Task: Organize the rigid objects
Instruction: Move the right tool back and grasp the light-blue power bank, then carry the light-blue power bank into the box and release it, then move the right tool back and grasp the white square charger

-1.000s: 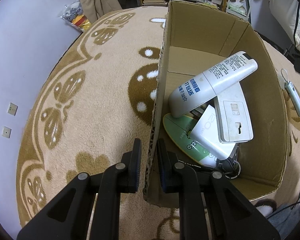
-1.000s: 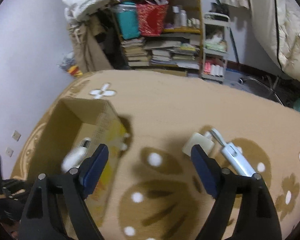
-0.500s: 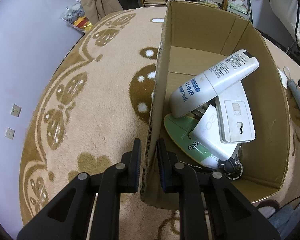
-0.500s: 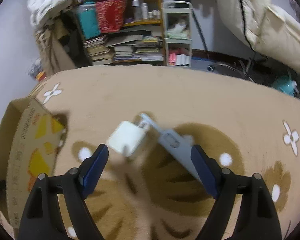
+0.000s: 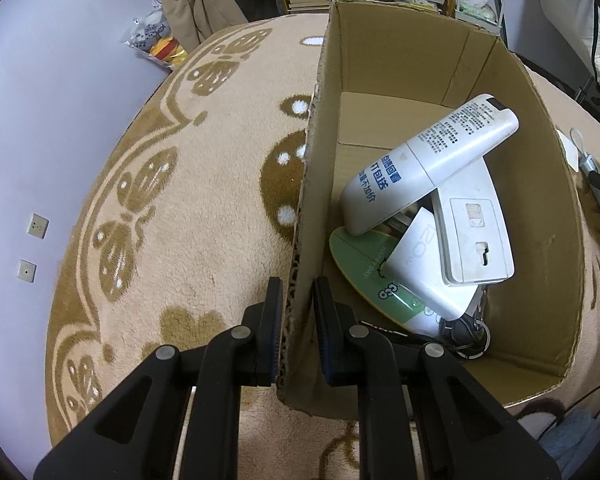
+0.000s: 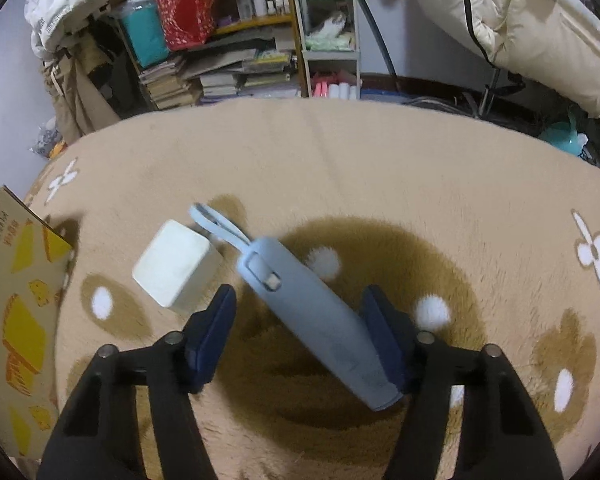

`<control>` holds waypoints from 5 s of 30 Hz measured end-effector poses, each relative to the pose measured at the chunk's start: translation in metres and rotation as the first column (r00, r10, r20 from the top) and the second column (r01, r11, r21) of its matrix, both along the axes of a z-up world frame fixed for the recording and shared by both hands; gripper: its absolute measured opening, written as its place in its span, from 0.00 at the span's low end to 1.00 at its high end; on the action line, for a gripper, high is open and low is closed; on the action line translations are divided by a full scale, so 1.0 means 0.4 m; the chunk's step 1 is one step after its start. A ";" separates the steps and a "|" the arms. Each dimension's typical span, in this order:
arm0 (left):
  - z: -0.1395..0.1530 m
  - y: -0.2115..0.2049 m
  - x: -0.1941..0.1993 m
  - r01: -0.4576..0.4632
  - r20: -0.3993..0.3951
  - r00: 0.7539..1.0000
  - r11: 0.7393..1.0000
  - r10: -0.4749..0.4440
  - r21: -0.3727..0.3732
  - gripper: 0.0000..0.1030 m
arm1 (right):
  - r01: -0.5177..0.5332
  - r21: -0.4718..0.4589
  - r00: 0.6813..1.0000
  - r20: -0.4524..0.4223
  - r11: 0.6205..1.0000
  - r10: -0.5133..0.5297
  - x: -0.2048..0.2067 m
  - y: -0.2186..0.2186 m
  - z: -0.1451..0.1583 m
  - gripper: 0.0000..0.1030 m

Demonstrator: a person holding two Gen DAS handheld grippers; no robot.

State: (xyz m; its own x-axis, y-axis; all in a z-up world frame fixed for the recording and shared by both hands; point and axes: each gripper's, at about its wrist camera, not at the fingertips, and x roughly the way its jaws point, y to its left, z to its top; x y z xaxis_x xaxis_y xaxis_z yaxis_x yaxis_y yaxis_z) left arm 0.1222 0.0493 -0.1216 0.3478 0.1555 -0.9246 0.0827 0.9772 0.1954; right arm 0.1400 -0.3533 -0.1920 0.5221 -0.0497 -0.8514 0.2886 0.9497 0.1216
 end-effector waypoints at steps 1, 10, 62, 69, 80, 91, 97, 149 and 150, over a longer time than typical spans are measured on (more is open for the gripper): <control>0.000 -0.001 0.000 0.001 0.000 1.000 1.000 -0.001 0.002 0.15 | 0.007 -0.010 1.000 -0.004 1.000 -0.007 -0.003 -0.004 -0.003 0.54; -0.002 -0.002 0.001 0.002 0.002 1.000 1.000 -0.002 0.005 0.15 | 0.063 -0.033 0.998 -0.014 0.997 -0.064 -0.021 -0.010 -0.010 0.28; 0.011 -0.004 0.004 -0.022 0.019 1.000 1.000 0.022 0.000 0.14 | -0.441 0.234 0.891 0.230 0.867 0.391 -0.021 0.594 0.257 0.28; 0.011 -0.005 0.006 -0.022 0.018 1.000 1.000 0.022 -0.002 0.14 | -0.444 0.230 0.894 0.185 0.866 0.409 -0.018 0.606 0.226 0.28; 0.009 -0.010 0.014 -0.016 0.024 1.000 1.000 0.016 0.001 0.14 | -0.451 0.212 0.892 0.143 0.867 0.430 -0.027 0.612 0.195 0.28; 0.014 -0.003 0.017 -0.020 0.022 1.000 1.000 0.021 -0.013 0.14 | -0.427 0.146 0.892 0.229 0.892 0.390 -0.030 0.564 0.289 0.35; 0.017 -0.003 0.018 -0.028 0.018 0.999 0.999 0.029 -0.020 0.14 | -0.357 0.095 0.911 0.254 0.929 0.324 -0.008 0.481 0.333 0.66; 0.005 -0.003 0.023 -0.011 0.021 1.000 1.000 0.011 0.011 0.15 | -0.057 0.034 0.998 -0.038 0.998 0.058 0.151 0.135 -0.020 0.82; 0.005 -0.003 0.023 -0.012 0.021 1.000 1.000 0.011 0.011 0.15 | -0.056 0.029 0.998 -0.040 0.998 0.057 0.150 0.136 -0.020 0.82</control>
State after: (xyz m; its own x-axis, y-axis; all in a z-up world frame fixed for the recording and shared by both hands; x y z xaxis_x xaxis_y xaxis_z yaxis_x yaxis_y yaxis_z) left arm 0.1314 0.0479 -0.1195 0.3655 0.1697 -0.9152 0.0672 0.9759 0.2077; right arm 0.2001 -0.2990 -0.2000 0.4883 0.0034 -0.8727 0.2395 0.9611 0.1378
